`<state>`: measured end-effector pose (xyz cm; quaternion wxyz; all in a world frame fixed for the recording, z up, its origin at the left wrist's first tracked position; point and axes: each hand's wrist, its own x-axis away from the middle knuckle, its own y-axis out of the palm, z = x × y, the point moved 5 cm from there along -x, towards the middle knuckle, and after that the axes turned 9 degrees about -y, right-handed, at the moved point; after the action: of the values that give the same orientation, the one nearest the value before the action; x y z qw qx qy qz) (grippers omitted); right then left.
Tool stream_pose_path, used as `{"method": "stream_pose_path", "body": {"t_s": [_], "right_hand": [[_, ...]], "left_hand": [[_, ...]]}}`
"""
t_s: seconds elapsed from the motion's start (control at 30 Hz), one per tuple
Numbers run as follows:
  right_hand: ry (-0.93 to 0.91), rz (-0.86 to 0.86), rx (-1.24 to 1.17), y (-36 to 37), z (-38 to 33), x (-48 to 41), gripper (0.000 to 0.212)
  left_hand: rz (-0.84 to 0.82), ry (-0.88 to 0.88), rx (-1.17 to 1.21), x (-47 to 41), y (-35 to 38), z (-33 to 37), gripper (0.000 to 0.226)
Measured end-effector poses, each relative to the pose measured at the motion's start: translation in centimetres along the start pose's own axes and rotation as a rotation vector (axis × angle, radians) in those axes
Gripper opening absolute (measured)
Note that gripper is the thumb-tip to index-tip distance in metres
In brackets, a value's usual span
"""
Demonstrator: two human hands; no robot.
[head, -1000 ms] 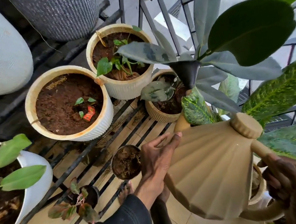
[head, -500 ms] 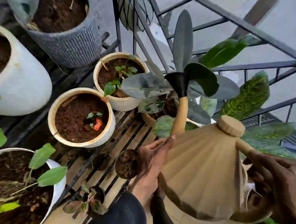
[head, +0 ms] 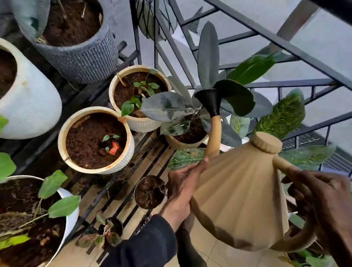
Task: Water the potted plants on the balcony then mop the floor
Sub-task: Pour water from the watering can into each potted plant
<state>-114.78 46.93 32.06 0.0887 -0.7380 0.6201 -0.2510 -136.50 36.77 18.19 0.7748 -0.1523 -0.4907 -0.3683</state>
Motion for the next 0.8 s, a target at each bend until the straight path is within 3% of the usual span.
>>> {"method": "stream_pose_path", "body": {"t_s": [0.07, 0.47, 0.73, 0.8], "right_hand": [[-0.023, -0.009, 0.002, -0.1, -0.1, -0.2, 0.03], [-0.127, 0.002, 0.04, -0.8, 1.3, -0.2, 0.034], [-0.182, 0.025, -0.079, -1.5, 2.5, 0.7, 0.036], [-0.199, 0.023, -0.108, -1.7, 2.4, 0.9, 0.041]], "left_hand": [[-0.002, 0.01, -0.012, 0.0, 0.1, 0.0, 0.012], [0.032, 0.011, 0.009, 0.0, 0.3, -0.1, 0.011], [-0.003, 0.042, 0.078, 0.9, 0.8, 0.3, 0.005], [0.015, 0.055, 0.077, 1.2, 1.0, 0.7, 0.024]]}}
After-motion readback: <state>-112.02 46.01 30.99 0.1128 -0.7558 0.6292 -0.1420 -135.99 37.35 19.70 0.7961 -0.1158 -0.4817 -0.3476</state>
